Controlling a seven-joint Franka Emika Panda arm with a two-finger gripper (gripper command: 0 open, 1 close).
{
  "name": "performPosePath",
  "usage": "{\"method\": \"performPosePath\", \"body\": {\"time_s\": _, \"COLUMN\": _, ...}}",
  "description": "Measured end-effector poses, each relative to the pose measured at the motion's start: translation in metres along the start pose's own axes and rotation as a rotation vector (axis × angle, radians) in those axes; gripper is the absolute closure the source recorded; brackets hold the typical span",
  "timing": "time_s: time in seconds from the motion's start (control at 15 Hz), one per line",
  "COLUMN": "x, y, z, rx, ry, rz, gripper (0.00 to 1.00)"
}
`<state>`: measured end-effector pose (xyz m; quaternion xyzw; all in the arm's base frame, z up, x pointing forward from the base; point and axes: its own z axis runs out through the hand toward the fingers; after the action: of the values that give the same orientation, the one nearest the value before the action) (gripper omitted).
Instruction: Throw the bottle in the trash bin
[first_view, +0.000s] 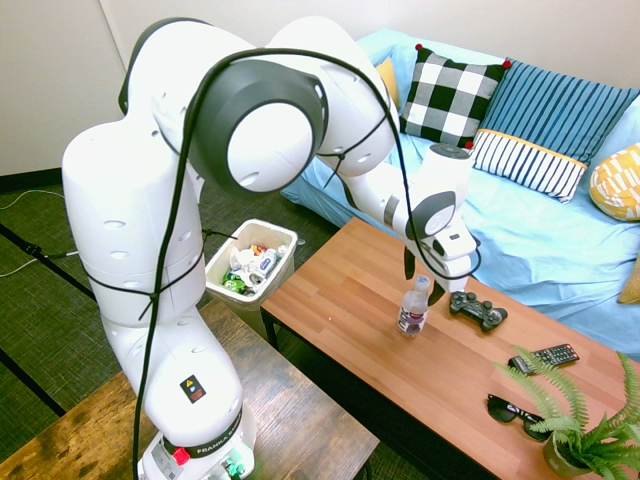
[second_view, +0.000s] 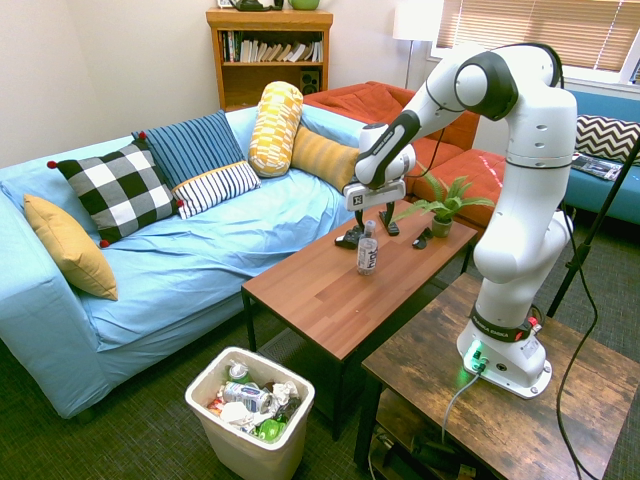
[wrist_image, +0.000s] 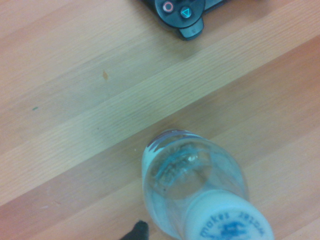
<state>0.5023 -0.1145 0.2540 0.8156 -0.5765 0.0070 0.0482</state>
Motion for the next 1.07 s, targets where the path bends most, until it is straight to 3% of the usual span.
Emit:
{"method": "performPosePath", "body": {"time_s": 0.07, "x": 0.0, "y": -0.005, "z": 0.003, "rx": -0.003, "ry": 0.0, "rz": -0.004, "gripper": 0.0}}
{"method": "performPosePath", "body": {"time_s": 0.13, "x": -0.001, "y": -0.009, "z": 0.007, "rx": -0.006, "ry": -0.004, "rz": -0.005, "gripper": 1.0}}
{"method": "performPosePath", "body": {"time_s": 1.07, "x": 0.003, "y": -0.016, "z": 0.017, "rx": -0.013, "ry": -0.033, "rz": 0.005, "gripper": 1.0}}
